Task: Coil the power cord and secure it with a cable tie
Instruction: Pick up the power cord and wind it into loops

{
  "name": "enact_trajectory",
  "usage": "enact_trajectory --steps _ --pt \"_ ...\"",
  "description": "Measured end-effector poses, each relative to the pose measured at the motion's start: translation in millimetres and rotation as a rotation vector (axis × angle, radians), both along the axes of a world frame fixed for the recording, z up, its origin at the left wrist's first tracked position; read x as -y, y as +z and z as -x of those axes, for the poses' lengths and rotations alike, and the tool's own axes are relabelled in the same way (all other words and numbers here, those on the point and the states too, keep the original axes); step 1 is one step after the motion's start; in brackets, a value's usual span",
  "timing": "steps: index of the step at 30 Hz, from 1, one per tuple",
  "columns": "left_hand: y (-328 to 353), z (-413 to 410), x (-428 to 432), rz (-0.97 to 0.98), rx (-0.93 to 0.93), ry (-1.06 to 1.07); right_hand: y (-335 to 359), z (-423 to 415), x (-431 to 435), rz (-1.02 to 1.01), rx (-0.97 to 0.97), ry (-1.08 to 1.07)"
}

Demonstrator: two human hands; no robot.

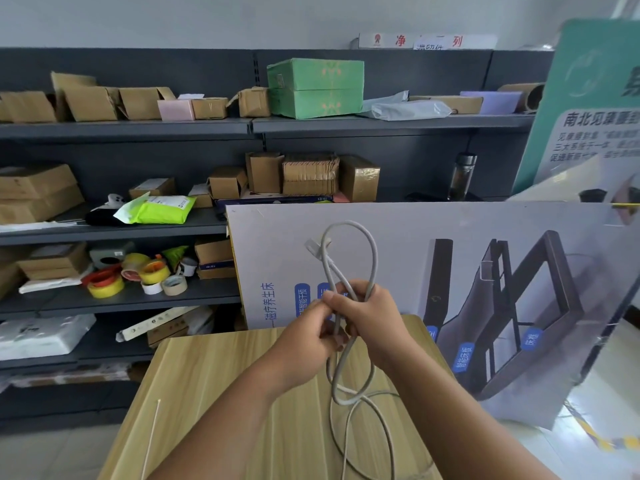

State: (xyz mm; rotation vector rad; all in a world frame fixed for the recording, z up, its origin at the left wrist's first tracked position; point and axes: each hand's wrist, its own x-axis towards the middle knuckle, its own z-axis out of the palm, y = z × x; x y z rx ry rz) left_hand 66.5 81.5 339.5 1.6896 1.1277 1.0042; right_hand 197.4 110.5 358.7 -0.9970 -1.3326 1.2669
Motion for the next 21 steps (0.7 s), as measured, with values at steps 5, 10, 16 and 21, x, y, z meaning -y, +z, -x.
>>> enact_trajectory --steps 5,10,16,21 --pt "-30.7 2.0 5.5 0.200 0.174 -0.079 22.9 -13.4 -7.6 -0.012 -0.201 0.006" --pt "-53.2 5.7 14.6 0.041 0.083 0.043 27.3 -30.8 -16.6 -0.036 -0.118 -0.071" --pt "-45.8 -1.9 13.2 0.043 0.076 -0.066 18.4 -24.2 -10.9 0.110 -0.389 0.131" --pt "-83.7 13.6 27.9 0.400 0.077 -0.205 32.6 -34.1 -9.9 0.026 -0.442 0.085"
